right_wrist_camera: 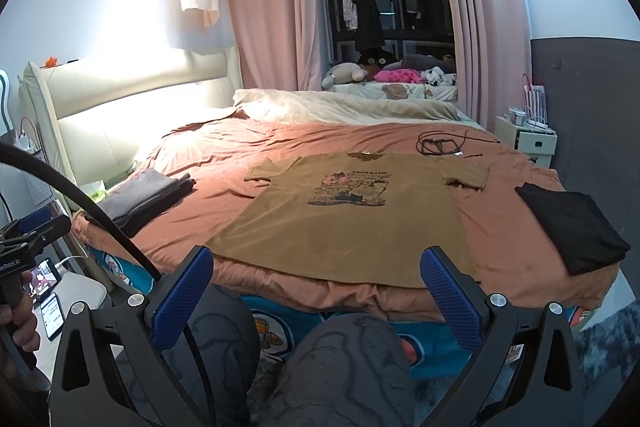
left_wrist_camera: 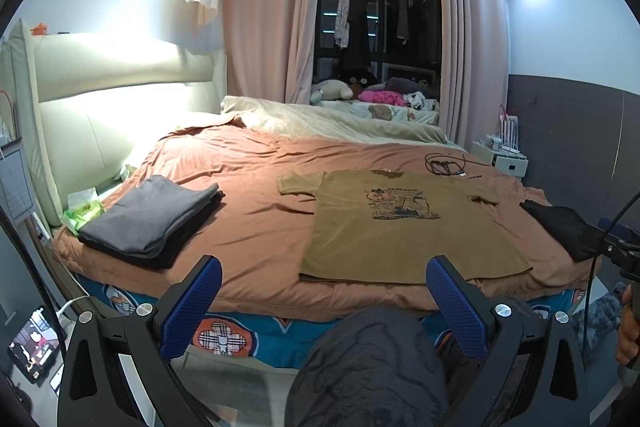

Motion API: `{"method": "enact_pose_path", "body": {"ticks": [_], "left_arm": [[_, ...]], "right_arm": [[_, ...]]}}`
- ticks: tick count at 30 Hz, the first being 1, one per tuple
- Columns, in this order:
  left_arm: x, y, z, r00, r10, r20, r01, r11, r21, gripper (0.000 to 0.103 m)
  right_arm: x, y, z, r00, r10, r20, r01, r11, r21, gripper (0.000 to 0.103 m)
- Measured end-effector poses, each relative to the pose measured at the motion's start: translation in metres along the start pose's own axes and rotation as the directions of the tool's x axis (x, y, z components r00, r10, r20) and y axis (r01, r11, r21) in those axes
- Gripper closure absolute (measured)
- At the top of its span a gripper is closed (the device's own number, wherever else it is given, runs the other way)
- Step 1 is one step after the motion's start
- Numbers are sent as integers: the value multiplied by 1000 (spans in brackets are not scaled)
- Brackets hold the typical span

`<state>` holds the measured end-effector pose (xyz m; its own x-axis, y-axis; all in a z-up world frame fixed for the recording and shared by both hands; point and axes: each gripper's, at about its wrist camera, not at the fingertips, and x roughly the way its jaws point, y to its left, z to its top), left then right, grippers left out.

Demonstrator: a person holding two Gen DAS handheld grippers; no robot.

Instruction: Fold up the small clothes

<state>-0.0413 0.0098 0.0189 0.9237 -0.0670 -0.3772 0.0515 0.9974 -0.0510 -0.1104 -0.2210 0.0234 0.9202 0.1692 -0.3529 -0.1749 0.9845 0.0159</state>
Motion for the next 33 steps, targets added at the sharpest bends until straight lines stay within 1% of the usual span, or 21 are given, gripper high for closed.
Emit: {"method": "enact_pose_path", "body": {"ticks": [6,11,15,17,19,23,26,29,33], "left_arm": [[15,1,9,1000,-13,-3,13,1000,13,0],[37,3,19,1000,-16,-4,16,1000,18,0],[59,7,26,1000,-23,-18,23,1000,-10,0],[70,9,30,999,-31,-21,30,999,-19,0],[81,12,35,1000,-14,-28,13,999,-31,0],[100,20,43,999,-12,-34,10,998,-55,0],[115,22,48,999,-13,-45,10,998,-67,0],[135,26,55,998,-16,-67,11,997,-72,0],[159,34,64,996,-12,-87,5,997,-76,0]], "right_arm": [[15,0,2,1000,3,-2,-3,1000,1,0],[28,-1,6,1000,5,5,-5,1000,-20,0],[51,-4,14,1000,-21,-8,21,1000,-20,0],[62,-4,18,1000,-18,3,18,1000,-19,0],[72,-3,21,1000,-22,7,22,1000,-21,0],[92,0,29,1000,-14,3,14,999,-29,0],[107,1,37,999,-32,-9,32,999,-42,0],[123,0,46,999,-28,-18,27,999,-38,0],[148,-3,60,997,-47,-53,45,998,-40,0]]}}
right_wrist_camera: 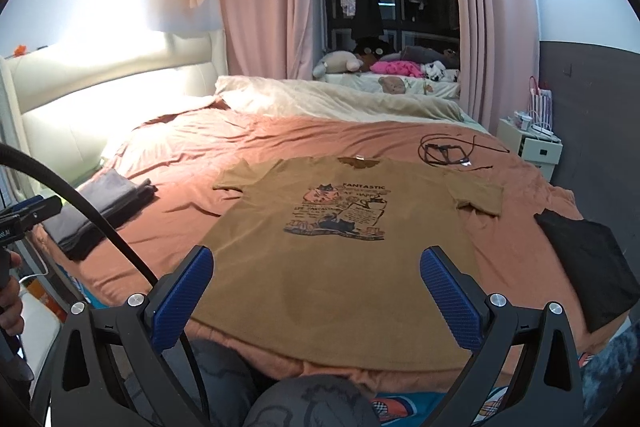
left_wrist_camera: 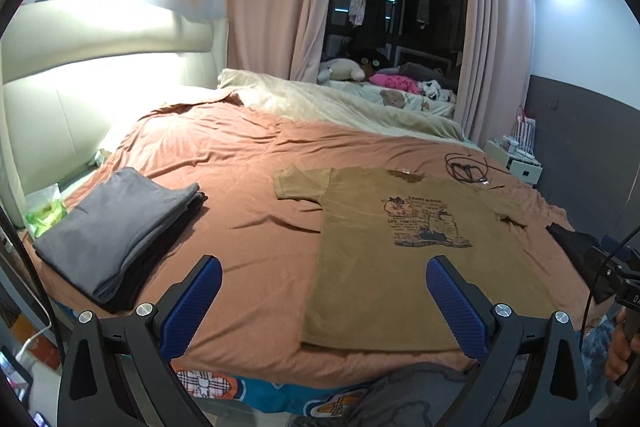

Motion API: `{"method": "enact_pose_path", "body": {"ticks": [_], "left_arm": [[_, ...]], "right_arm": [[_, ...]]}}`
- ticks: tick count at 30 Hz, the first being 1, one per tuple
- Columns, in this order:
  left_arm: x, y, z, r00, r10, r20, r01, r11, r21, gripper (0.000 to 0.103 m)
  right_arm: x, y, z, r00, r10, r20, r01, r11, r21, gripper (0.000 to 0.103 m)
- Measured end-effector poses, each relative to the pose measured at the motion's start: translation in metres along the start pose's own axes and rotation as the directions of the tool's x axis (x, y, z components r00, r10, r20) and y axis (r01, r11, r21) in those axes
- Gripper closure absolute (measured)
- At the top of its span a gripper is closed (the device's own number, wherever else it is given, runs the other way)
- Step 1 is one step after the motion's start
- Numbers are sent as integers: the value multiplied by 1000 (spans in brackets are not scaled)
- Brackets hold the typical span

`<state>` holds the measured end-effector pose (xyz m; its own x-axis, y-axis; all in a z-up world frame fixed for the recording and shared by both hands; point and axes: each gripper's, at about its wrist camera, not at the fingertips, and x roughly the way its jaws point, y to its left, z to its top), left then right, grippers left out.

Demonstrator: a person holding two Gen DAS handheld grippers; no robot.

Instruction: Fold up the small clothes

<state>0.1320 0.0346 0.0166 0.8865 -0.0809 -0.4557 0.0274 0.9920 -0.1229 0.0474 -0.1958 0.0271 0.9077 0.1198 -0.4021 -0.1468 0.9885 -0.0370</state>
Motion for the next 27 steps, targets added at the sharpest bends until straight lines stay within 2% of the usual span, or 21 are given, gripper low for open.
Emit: {"method": "enact_pose_path", "body": {"ticks": [7,14,17,20,23,27], "left_arm": [[44,12,24,999,-9,-31,8,1000,-21,0],[94,17,49,999,-1,-53,2,1000,21,0],[118,23,62,997,-26,-72,27,1000,10,0],[141,28,74,996,-14,-89,14,1000,4,1],[167,35,87,995,-10,-97,10,1000,0,2],[197,44,101,992,-7,-122,6,1000,-10,12]], "right_arm": [[46,-15,32,998,18,-59,-13,997,78,0],[91,-23,67,996,36,-86,-30,997,72,0],[116,-26,82,994,45,-100,-39,997,65,0],[138,-29,95,992,59,-108,-53,997,62,0],[164,-33,109,990,76,-120,-69,996,62,0],[196,-40,124,987,100,-128,-92,993,68,0]]}}
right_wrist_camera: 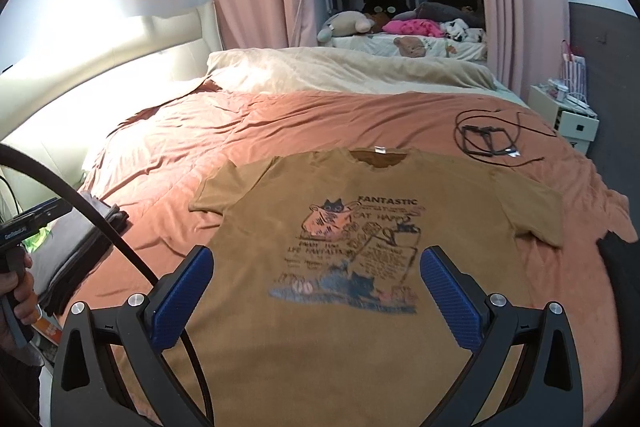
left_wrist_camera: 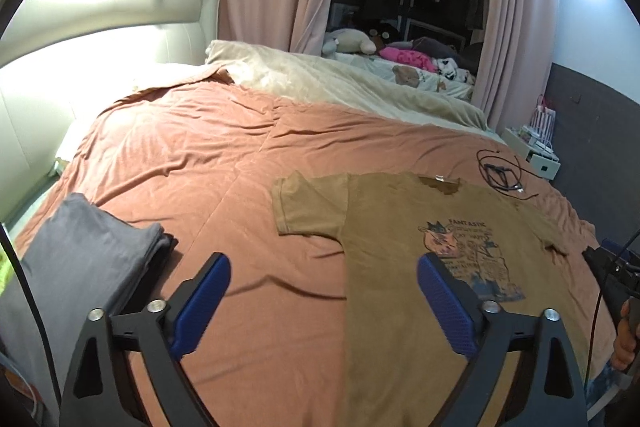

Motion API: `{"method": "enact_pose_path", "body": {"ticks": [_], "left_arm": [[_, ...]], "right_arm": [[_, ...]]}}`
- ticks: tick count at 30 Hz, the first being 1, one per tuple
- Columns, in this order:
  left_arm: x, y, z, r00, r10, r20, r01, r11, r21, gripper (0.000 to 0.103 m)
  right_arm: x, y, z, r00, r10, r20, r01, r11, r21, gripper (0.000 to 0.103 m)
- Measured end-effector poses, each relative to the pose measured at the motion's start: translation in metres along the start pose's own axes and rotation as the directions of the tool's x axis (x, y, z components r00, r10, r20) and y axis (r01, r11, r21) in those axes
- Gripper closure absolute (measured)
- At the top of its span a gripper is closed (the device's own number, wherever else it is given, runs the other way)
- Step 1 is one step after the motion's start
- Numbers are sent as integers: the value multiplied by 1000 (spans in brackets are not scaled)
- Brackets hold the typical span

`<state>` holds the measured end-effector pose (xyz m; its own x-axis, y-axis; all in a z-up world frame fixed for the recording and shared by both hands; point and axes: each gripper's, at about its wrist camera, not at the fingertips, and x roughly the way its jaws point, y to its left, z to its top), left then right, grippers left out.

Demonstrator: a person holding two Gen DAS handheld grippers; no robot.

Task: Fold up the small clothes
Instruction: 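Move the left gripper down to the sleeve side edge of the T-shirt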

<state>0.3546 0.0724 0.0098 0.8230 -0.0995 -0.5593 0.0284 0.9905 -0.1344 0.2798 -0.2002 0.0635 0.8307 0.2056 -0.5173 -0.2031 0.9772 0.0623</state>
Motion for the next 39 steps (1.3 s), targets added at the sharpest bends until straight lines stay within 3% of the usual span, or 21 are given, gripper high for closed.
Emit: {"method": "enact_pose_path", "body": {"ticks": [7,12,20,28,39], "left_arm": [[49,13,23,999,8,-38,-8,1000,0,22],[91,26,37,996,5,-84,-6,1000,-6,33],[157,49,59,988,-5,-152,-2,999,-46,40],[218,66,74,979,5,-204,-20,997,-70,46],[305,83,69,953,-1,-303,-32,994,-104,55]], "right_arm": [[50,-4,28,1000,28,-10,-28,1000,-3,0],[90,-5,43,997,62,-45,-62,998,3,10],[163,-17,64,982,129,-136,-124,991,48,28],[219,-20,86,971,164,-177,-157,986,54,32],[308,-14,104,943,205,-261,-197,979,57,48]]}}
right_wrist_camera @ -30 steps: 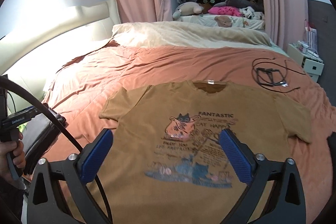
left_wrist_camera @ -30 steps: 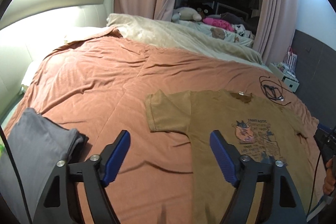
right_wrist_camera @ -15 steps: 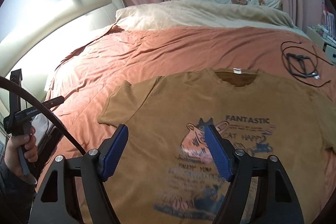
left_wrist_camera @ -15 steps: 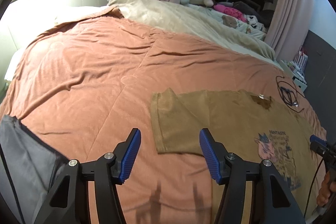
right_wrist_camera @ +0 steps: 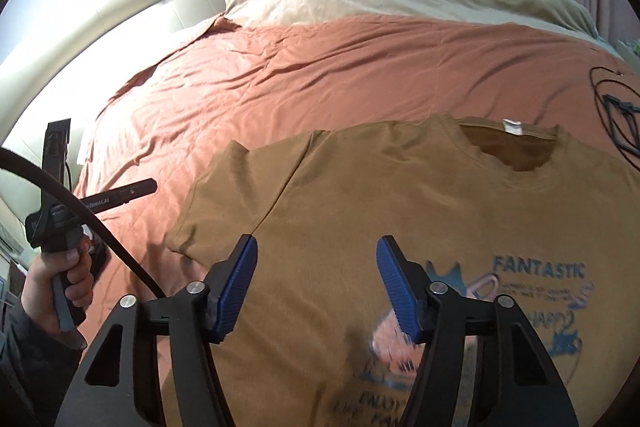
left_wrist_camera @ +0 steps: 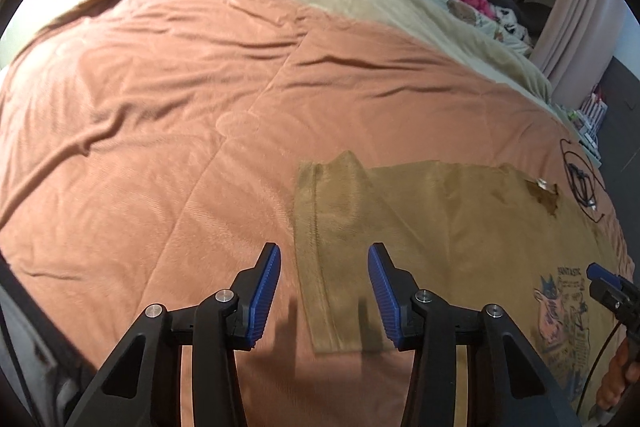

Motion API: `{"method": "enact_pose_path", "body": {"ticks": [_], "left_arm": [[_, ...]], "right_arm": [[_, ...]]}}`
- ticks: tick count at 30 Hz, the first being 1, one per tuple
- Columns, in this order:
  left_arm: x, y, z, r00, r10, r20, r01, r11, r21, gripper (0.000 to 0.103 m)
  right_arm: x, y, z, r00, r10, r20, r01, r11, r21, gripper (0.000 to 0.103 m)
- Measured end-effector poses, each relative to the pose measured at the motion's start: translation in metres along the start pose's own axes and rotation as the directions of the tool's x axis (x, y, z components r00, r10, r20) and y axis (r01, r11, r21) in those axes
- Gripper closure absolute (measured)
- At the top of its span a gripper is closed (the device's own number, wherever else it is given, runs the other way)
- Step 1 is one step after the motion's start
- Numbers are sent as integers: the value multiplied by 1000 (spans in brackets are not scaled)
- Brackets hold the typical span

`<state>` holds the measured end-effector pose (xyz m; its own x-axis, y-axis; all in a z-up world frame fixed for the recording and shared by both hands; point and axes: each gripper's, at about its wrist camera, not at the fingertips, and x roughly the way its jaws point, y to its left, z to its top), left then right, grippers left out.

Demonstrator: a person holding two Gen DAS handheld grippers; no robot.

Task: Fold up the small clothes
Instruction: 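Move the left gripper down to the sleeve side edge of the T-shirt, then close the left gripper on the T-shirt side edge and lift it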

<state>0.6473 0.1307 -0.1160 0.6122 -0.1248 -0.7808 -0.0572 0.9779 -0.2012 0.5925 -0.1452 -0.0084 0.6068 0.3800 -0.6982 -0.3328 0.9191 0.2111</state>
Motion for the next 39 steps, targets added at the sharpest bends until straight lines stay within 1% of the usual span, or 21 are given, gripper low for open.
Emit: {"method": "enact_pose_path", "body": {"ticks": [4,6,10,13,17,18,19,21,22,24,27,28,30,32,35,36,39], "left_arm": [[25,5,5,1000,5,-25,-5,1000,-8,55],[38,7,6,999,22,-38,-23,1000,-4,56],[58,7,6,998,26,-65,-25,1000,4,56],[73,7,7,995,46,-85,-45,999,14,56],[89,8,7,993,51,-105,-50,999,7,57],[90,7,7,993,56,-100,-55,998,8,61],[90,5,7,993,63,-98,-62,998,13,66],[89,-1,8,993,46,-107,-44,999,25,93],[88,-4,8,993,42,-111,-38,999,33,95],[83,-8,9,993,50,-105,-46,998,41,96],[71,-9,13,996,3,-87,-2,1000,20,97],[67,-10,15,997,3,-80,-2,1000,21,97],[58,-13,19,998,1,-66,1,1000,27,97],[51,-15,22,998,-19,-61,20,1000,23,97],[40,-22,28,998,-38,-46,40,999,36,97],[36,-25,30,998,-45,-40,47,998,46,97],[26,-34,34,998,-60,-26,62,996,66,97]], "right_arm": [[26,-2,8,1000,15,-26,-15,1000,13,56],[38,-4,12,999,27,-38,-26,999,18,61],[61,-4,17,998,33,-53,-31,999,31,62],[75,-4,18,997,37,-71,-34,998,44,66],[85,-5,20,996,42,-84,-38,998,59,68],[86,-4,22,995,45,-85,-39,997,63,68],[86,-2,23,995,47,-84,-42,997,67,68],[89,2,26,995,56,-82,-50,996,73,69],[91,5,28,994,64,-83,-58,995,78,70],[95,9,31,993,81,-90,-73,994,87,74],[104,11,34,988,113,-103,-101,988,115,79],[108,11,34,985,130,-109,-115,985,131,81],[116,11,35,980,160,-119,-140,977,159,87],[127,9,34,972,192,-132,-165,967,193,92],[141,7,33,966,214,-147,-178,958,225,99],[146,6,33,963,223,-153,-183,955,235,101],[159,3,30,954,249,-168,-198,942,271,102]]}}
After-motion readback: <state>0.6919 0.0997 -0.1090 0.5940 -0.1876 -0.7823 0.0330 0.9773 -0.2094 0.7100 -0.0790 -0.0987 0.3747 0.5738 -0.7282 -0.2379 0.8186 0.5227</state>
